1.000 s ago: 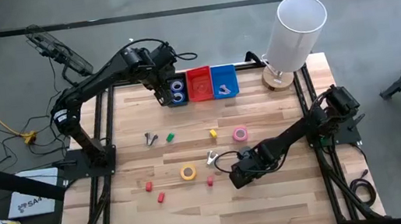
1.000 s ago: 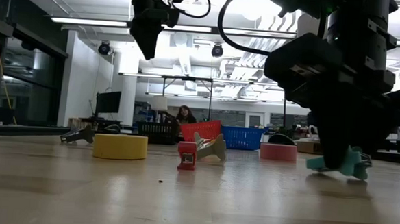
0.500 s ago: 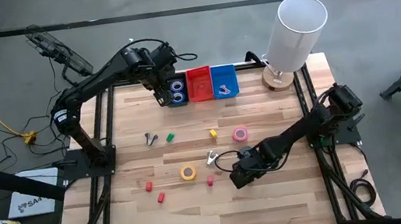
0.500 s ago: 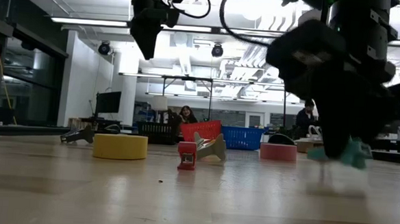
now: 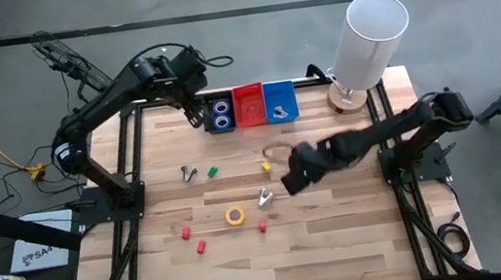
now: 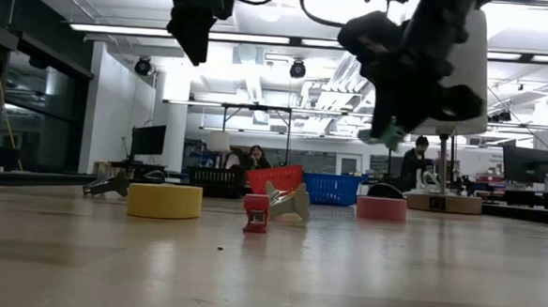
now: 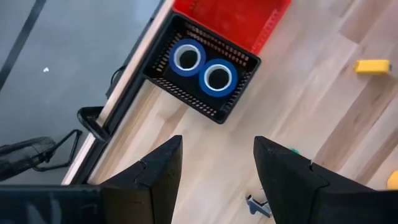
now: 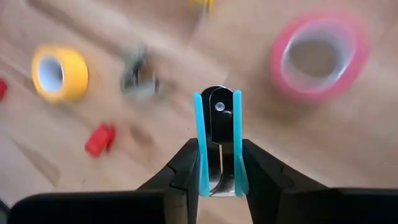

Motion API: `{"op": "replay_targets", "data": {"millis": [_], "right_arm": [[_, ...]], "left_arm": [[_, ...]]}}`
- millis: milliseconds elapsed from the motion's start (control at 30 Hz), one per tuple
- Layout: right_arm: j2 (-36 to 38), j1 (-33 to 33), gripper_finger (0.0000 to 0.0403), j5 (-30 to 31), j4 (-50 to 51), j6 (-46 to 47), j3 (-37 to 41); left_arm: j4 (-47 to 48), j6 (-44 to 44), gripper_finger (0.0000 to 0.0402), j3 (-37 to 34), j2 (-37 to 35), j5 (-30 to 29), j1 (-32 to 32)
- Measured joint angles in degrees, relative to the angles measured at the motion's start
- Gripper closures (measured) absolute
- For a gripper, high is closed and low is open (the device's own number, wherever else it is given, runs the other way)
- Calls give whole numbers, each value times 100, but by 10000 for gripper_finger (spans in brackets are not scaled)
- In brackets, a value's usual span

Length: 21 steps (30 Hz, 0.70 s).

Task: Pick and place Stapler, Stapler remover, tape
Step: Put the light blue staple remover into the blue bin

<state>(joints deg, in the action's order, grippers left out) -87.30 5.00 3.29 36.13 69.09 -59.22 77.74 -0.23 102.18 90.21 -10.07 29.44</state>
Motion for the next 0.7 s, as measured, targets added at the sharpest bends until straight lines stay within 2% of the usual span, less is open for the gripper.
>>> {"op": "replay_targets", "data": {"millis": [133, 233, 433, 600, 700], "right_arm": [[208, -849, 321, -22, 3, -1002, -2], [238, -1504, 321, -89, -59, -1704, -2], [179, -2651, 321, -253, -700, -2834, -2], [171, -3476, 321, -303, -1356, -3324, -4], [34, -3830, 321, -534, -1757, -3560, -8]], "left_arm": [[-225, -53, 208, -412, -328, 2, 214], [-602, -156, 208, -1070, -653, 84, 400], [-1737, -438, 208, -2759, -1589, 734, 547], [-2522, -931, 208, -3908, -2384, 1254, 543], [-2990, -1284, 208, -4517, -2851, 1645, 543]]}}
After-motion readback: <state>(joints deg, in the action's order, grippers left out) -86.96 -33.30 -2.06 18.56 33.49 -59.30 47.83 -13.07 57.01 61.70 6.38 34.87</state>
